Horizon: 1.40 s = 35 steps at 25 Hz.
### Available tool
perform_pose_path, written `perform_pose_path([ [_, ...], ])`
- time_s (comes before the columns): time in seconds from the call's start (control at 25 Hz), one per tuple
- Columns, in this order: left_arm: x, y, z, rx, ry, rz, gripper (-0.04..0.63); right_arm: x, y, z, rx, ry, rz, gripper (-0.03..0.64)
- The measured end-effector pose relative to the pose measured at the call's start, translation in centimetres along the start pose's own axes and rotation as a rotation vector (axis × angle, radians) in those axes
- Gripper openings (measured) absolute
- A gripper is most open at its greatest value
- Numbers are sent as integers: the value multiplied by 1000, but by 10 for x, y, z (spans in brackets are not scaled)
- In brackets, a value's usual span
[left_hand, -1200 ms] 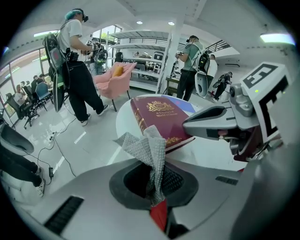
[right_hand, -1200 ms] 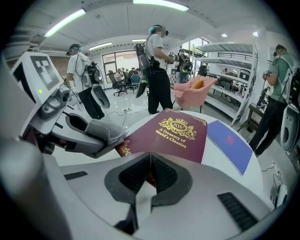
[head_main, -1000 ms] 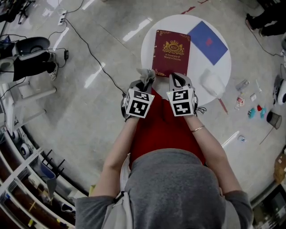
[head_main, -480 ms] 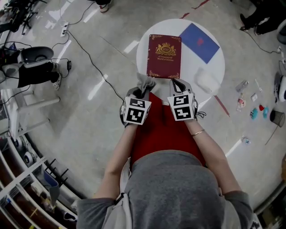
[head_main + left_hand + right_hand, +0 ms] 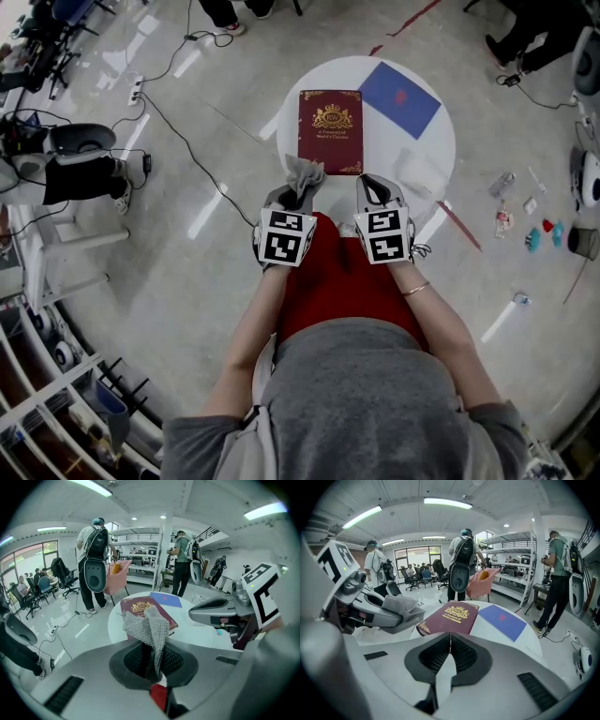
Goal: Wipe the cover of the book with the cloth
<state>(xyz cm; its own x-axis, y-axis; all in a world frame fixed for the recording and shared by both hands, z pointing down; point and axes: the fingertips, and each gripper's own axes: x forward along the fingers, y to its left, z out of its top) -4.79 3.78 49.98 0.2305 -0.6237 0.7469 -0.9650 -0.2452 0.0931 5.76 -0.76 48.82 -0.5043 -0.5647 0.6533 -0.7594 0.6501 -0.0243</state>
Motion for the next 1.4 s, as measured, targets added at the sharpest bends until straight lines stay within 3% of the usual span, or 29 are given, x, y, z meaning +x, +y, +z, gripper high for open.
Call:
perform_pose_path([
  [0.44, -19, -9, 54, 48, -161, -3, 25, -33, -13, 48, 34, -164, -2, 29],
  [0.92, -62, 0, 106, 44, -392, 26, 25, -69, -19, 92, 92, -324, 36, 29],
  [1.4, -93, 7, 131, 14, -536, 32, 25, -104, -25, 125, 91, -466, 42, 28],
])
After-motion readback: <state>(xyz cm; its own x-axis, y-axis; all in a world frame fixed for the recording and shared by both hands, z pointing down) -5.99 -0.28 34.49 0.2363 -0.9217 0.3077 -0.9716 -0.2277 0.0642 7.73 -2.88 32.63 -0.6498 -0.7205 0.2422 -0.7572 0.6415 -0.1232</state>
